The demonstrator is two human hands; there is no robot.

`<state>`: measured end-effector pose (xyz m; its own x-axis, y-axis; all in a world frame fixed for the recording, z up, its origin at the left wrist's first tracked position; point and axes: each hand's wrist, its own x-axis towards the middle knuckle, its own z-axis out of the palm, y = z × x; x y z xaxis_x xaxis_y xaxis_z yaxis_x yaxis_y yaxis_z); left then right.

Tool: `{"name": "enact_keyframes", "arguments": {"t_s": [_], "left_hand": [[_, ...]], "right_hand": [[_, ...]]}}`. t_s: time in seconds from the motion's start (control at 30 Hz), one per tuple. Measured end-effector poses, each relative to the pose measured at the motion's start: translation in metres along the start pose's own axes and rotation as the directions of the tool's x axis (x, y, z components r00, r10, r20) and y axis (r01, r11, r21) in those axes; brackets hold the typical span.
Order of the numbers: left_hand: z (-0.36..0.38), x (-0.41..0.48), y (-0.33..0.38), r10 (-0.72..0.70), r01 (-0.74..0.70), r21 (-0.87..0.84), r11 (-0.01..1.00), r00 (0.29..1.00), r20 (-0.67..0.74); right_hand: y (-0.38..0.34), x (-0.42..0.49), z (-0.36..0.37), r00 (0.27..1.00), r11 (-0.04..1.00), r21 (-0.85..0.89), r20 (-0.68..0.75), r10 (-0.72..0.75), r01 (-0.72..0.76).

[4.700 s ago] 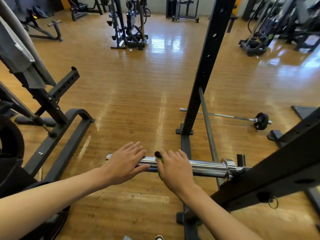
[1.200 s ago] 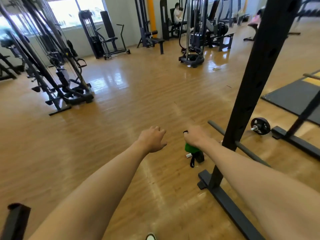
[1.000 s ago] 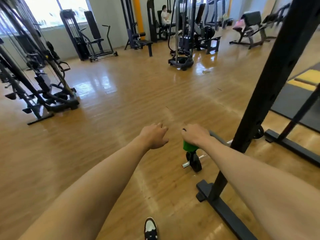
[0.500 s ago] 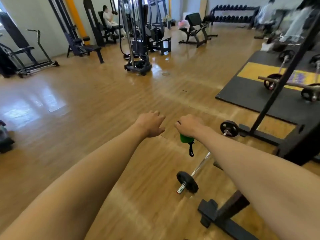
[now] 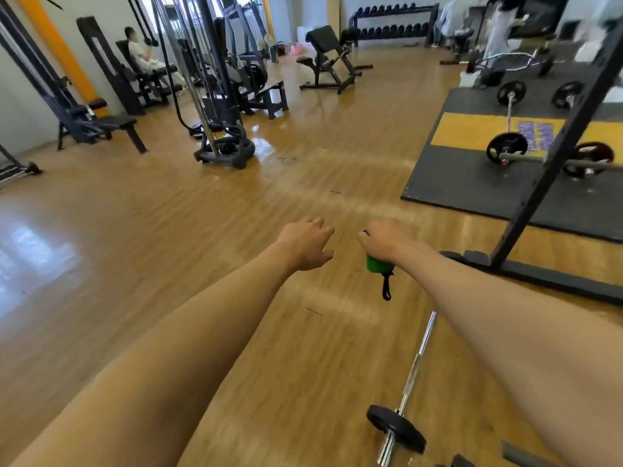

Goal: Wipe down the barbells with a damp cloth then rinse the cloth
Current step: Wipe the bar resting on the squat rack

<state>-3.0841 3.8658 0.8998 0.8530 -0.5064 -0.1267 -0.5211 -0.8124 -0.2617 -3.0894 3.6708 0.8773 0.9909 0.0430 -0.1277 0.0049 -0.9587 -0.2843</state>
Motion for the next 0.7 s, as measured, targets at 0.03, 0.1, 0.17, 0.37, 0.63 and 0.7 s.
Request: {"name": "enact_keyframes", "arguments": {"t_s": [0.03,0.1,0.17,0.37,0.63,0.7], "left_hand": [[-0.002,0.020,-0.012,0.017,-0.017,-0.006,1.000,1.000,-0.007],[-0.004,0.059,-0.033,0.053,-0.053,0.001,0.999,0.998,-0.022],[-0.005,0.101,-0.052,0.067,-0.067,-0.004,0.998,0.997,-0.033],[0.013,0.227,-0.077,0.241,-0.241,-0.016,0.970,0.970,-0.012],[0.023,0.402,-0.111,0.501,-0.502,0.010,0.865,0.863,-0.059],[0.019,0.444,-0.116,0.532,-0.533,-0.012,0.846,0.845,-0.059]], "right_hand": [[0.000,0.019,-0.006,1.000,1.000,0.003,-0.009,0.012,-0.012],[0.001,0.056,-0.016,0.999,0.999,0.009,-0.027,0.036,-0.035],[0.002,0.091,-0.024,0.996,0.997,0.028,-0.054,0.068,-0.066],[0.028,0.179,-0.015,0.974,0.975,0.132,-0.109,0.196,-0.181],[0.060,0.292,-0.035,0.890,0.897,0.136,-0.132,0.436,-0.420],[0.069,0.317,-0.040,0.868,0.881,0.116,-0.155,0.471,-0.458]]}}
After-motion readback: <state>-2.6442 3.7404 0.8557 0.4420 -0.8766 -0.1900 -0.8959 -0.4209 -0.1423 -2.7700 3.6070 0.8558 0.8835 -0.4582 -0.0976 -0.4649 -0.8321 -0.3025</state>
